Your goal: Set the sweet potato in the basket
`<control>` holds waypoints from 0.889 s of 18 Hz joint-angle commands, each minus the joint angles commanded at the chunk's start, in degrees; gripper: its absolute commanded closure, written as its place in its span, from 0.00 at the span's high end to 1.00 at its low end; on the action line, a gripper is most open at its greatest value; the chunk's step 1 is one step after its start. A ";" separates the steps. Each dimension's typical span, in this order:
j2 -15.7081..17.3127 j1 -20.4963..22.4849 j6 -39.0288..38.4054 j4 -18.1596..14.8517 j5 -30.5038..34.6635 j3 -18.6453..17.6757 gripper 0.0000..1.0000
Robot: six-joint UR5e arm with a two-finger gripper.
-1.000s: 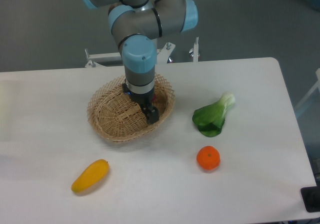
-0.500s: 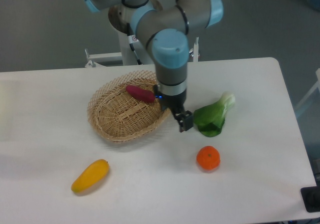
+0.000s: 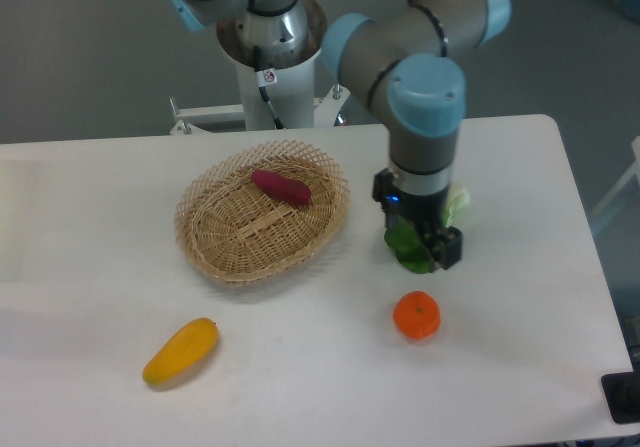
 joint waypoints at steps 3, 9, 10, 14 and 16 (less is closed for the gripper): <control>-2.11 3.25 0.00 0.17 -0.80 1.50 1.00; -5.28 6.95 3.87 0.53 -0.53 3.44 1.00; -5.28 6.95 3.95 0.61 -0.62 3.17 1.00; -5.63 6.95 3.96 0.79 -0.62 3.00 1.00; -5.63 6.95 3.96 0.97 -0.62 2.91 1.00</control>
